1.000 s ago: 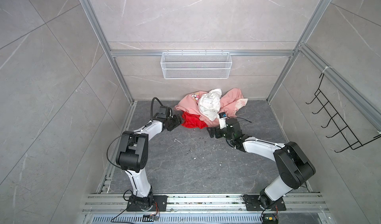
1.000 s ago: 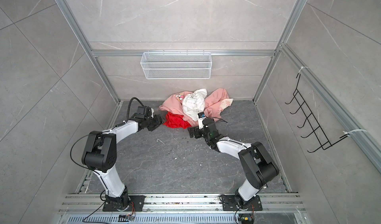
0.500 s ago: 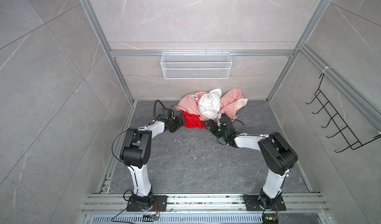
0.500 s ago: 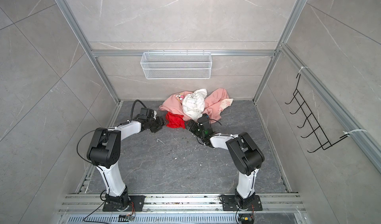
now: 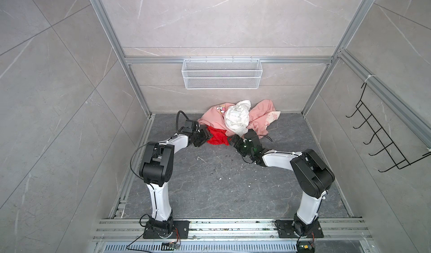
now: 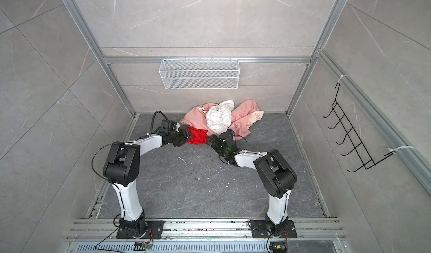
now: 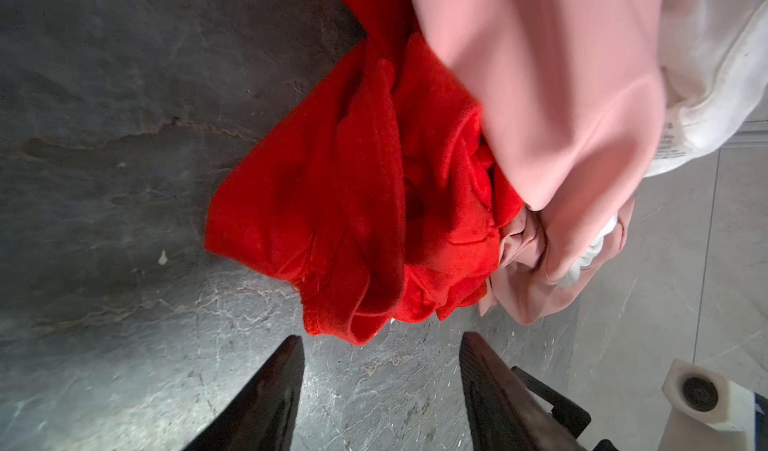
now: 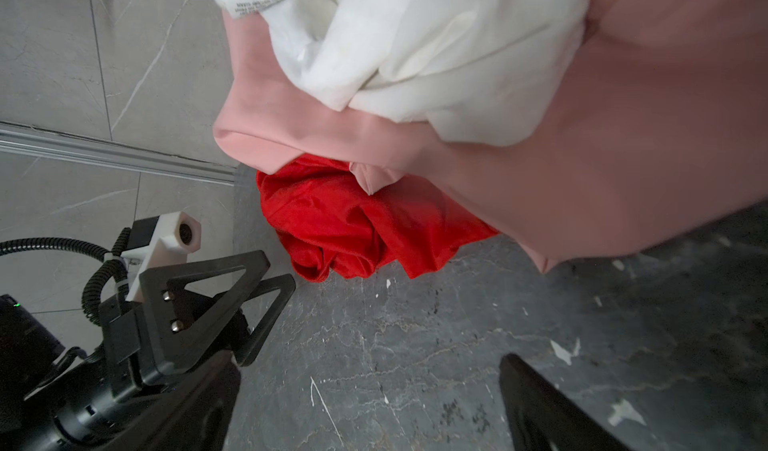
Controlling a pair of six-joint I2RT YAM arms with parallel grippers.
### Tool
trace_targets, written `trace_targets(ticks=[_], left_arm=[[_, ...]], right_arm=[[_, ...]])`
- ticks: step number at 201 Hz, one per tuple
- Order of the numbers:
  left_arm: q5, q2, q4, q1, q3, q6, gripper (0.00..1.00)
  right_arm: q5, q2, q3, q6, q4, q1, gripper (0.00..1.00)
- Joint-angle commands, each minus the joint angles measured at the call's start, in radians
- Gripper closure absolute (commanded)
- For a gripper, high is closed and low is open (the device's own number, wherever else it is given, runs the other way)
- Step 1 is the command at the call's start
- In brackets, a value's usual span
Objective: Pick out a specific cloth from the pile
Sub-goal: 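Lower the left gripper onto the red cloth and close it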
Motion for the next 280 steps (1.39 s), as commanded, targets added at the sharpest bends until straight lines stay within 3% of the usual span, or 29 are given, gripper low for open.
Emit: trace_targets(ticks=[1, 41, 90, 219, 280], left_arm=[[0.022, 0.013, -0.007, -0.007, 0.043, 0.014, 0.41], [-0.011, 0.036, -0.048, -0.019, 0.067, 0.043, 0.47], [-0.008, 0.062, -0.064, -0.020, 0.089, 0.054, 0.61], [-0.050, 0.123, -0.134, -0.021, 0.165, 0.084, 0.64], [-0.056, 0.125, -0.144, -0.021, 0.169, 0.093, 0.73]], right_arm=[[0.010, 0.014, 0.024, 0.010, -0.024, 0.005, 0.00], [0.009, 0.012, 0.024, 0.010, -0.025, 0.007, 0.00], [0.006, 0.009, 0.020, 0.010, -0.026, 0.005, 0.00], [0.006, 0.006, 0.052, -0.018, -0.064, 0.007, 0.00], [0.014, -0.002, 0.050, -0.024, -0.077, 0.008, 0.00]])
